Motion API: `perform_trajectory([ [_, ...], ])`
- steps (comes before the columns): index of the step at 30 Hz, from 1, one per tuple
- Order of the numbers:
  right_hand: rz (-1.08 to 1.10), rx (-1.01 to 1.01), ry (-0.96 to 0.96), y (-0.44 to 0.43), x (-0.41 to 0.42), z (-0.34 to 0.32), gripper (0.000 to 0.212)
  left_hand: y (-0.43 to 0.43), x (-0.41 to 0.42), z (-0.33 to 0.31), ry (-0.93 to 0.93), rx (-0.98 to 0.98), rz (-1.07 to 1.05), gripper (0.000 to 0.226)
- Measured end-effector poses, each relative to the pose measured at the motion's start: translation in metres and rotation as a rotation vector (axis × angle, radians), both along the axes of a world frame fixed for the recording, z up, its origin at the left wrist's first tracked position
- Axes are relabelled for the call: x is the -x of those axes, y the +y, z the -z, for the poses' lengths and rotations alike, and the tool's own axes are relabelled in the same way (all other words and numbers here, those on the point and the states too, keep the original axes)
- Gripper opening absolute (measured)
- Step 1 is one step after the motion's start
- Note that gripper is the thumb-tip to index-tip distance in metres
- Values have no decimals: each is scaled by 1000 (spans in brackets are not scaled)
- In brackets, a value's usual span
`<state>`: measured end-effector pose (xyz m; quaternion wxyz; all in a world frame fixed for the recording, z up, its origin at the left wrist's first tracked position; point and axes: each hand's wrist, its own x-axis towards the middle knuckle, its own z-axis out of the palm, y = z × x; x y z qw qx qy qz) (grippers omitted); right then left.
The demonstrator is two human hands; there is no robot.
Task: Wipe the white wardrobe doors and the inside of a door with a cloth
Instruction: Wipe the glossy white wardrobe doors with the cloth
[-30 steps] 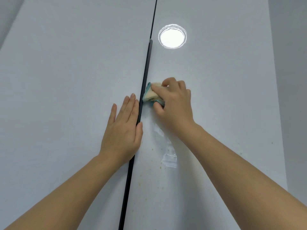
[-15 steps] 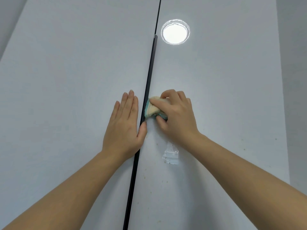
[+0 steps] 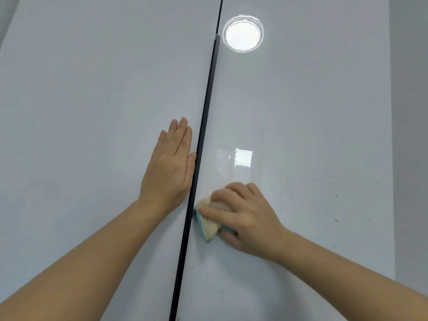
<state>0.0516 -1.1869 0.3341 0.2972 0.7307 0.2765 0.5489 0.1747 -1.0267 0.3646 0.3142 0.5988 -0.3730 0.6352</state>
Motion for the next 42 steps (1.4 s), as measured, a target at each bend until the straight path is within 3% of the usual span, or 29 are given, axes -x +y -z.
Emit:
perform_trajectory([
  [6,-20,-477,-219,4,-10,-78,40,0,0,0,-6,4,-12,54],
  [18,-69,-705,-286,43,-32,-195,29,-2,1,2,-20,3,-67,54],
  [23,-60,-753,-290,56,-35,-238,27,-2,0,2,-15,4,-54,54],
  [30,-113,-694,-248,55,-36,-250,27,-3,-1,2,-24,7,-48,55],
  [42,-242,-521,-221,40,-41,-195,21,-2,-2,1,-32,8,-31,54],
])
